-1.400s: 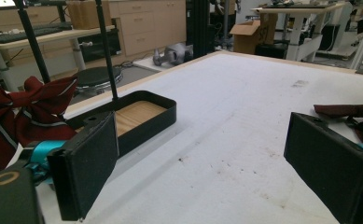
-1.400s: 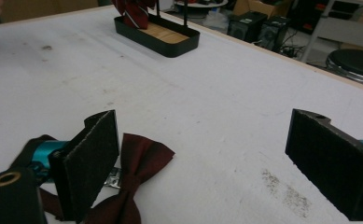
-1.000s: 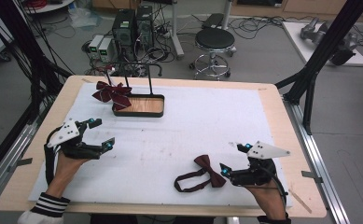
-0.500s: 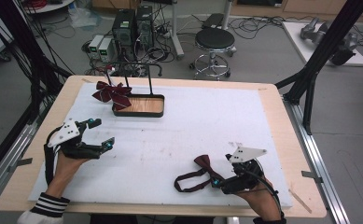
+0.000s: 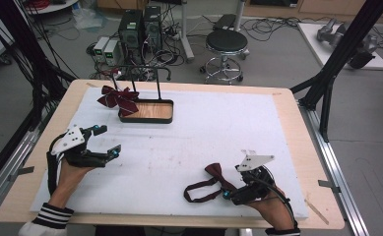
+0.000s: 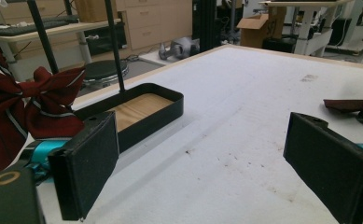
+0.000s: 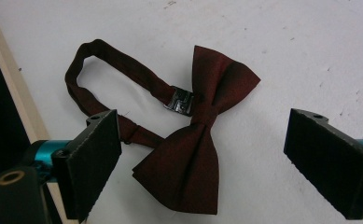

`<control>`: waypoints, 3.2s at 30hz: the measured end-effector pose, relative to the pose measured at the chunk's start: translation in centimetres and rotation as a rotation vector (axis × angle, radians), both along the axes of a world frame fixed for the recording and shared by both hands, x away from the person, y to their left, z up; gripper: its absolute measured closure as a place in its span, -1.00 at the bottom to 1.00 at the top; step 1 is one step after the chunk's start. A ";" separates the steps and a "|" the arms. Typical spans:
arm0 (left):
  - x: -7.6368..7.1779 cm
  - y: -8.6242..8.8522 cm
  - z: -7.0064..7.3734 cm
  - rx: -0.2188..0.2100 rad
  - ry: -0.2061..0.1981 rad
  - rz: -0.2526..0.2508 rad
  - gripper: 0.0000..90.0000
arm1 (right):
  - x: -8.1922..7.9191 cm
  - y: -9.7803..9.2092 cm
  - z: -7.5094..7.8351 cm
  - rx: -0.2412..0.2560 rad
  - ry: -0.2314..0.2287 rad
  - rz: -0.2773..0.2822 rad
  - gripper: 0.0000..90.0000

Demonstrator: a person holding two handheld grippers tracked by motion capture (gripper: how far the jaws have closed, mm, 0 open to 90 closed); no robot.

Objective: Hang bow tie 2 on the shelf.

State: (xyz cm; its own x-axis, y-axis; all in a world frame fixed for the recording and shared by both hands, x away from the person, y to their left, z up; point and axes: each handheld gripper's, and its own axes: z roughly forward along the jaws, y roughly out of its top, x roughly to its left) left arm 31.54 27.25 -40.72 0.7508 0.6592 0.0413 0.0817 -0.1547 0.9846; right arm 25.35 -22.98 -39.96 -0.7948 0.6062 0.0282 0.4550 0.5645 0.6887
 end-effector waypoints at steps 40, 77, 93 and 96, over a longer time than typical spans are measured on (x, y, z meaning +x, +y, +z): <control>0.0 0.2 0.0 0.005 -0.002 0.007 -0.75 | 1.8 1.0 -2.0 -0.040 0.219 0.017 0.15; 0.1 0.5 -0.2 -0.005 0.008 0.002 -0.73 | 1.8 0.5 -1.2 0.041 0.088 -0.055 0.71; 0.0 -0.2 0.3 -0.022 0.010 -0.041 -0.73 | 2.9 1.0 0.6 0.169 -0.067 -0.014 0.71; 0.0 -0.4 0.7 -0.026 0.009 -0.053 -0.73 | 3.4 1.3 1.1 0.183 -0.088 -0.008 0.71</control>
